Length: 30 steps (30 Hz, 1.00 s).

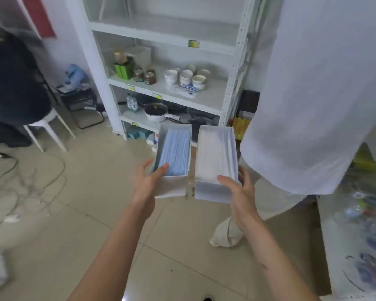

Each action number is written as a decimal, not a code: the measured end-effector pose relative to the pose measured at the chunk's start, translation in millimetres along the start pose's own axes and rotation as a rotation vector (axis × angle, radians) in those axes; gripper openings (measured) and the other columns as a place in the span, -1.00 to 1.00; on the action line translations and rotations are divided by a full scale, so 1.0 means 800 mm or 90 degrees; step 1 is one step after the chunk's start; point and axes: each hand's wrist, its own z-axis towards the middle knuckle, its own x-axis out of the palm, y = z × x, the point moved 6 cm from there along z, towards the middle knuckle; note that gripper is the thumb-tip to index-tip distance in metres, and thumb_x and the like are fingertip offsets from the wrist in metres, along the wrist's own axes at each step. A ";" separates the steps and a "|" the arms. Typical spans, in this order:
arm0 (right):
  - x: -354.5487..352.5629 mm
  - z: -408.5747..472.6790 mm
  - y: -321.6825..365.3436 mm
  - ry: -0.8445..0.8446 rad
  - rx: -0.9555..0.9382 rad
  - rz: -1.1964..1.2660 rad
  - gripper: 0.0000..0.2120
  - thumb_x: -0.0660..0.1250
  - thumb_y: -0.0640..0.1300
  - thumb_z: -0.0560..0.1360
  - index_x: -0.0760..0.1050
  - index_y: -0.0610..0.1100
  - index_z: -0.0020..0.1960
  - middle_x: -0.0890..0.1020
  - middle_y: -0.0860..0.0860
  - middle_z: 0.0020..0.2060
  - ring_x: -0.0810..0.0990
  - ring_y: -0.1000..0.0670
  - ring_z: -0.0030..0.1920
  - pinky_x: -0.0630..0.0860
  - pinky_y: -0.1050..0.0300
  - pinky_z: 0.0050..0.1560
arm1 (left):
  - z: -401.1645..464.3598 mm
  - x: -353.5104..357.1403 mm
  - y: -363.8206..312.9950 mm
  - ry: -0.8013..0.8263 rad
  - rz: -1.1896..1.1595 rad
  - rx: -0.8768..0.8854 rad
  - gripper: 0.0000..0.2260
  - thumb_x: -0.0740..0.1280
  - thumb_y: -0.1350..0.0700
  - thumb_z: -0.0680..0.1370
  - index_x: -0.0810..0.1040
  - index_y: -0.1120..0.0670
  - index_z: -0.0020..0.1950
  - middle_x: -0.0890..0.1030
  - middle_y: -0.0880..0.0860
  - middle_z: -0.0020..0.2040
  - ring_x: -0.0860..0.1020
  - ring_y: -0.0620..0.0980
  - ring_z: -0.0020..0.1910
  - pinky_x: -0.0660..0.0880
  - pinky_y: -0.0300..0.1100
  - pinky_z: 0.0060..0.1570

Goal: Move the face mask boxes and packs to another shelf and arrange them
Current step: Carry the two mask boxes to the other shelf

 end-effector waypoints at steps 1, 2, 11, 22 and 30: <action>0.017 0.016 0.002 0.020 0.001 -0.006 -0.39 0.59 0.09 0.23 0.47 0.32 0.23 0.63 0.26 0.11 0.63 0.24 0.02 0.48 0.16 -0.03 | 0.011 -0.010 -0.006 -0.019 -0.007 0.005 -0.29 0.60 -0.22 0.26 0.45 -0.18 0.36 0.58 0.07 0.29 0.62 0.13 0.20 0.52 0.24 0.27; 0.035 0.032 0.004 0.042 0.000 -0.013 -0.38 0.59 0.09 0.23 0.46 0.33 0.23 0.63 0.28 0.10 0.63 0.25 0.00 0.48 0.17 -0.04 | 0.021 -0.020 -0.014 -0.034 -0.012 0.009 -0.30 0.60 -0.22 0.26 0.45 -0.19 0.35 0.59 0.06 0.28 0.62 0.13 0.20 0.52 0.24 0.27; 0.204 0.137 -0.008 0.189 0.026 -0.040 -0.35 0.62 0.06 0.20 0.50 0.36 0.22 0.65 0.19 0.13 0.65 0.04 0.14 0.58 0.00 0.07 | 0.110 -0.131 -0.064 -0.171 -0.064 0.014 -0.29 0.62 -0.19 0.25 0.47 -0.19 0.35 0.63 0.05 0.25 0.66 0.10 0.16 0.57 0.18 0.22; 0.423 0.240 -0.030 0.224 0.059 -0.050 -0.32 0.62 0.11 0.22 0.48 0.27 0.30 0.67 0.17 0.13 0.65 0.01 0.16 0.54 0.01 0.11 | 0.268 -0.270 -0.140 -0.200 -0.048 0.017 -0.33 0.60 -0.21 0.25 0.49 -0.22 0.32 0.61 0.03 0.26 0.65 0.08 0.16 0.57 0.15 0.22; 0.533 0.330 -0.024 0.246 0.060 -0.046 -0.33 0.60 0.11 0.21 0.49 0.25 0.29 0.66 0.18 0.17 0.65 0.04 0.16 0.51 0.03 0.12 | 0.385 -0.299 -0.183 -0.202 -0.069 0.020 -0.35 0.59 -0.18 0.26 0.51 -0.19 0.32 0.60 0.06 0.29 0.61 0.10 0.22 0.48 0.17 0.32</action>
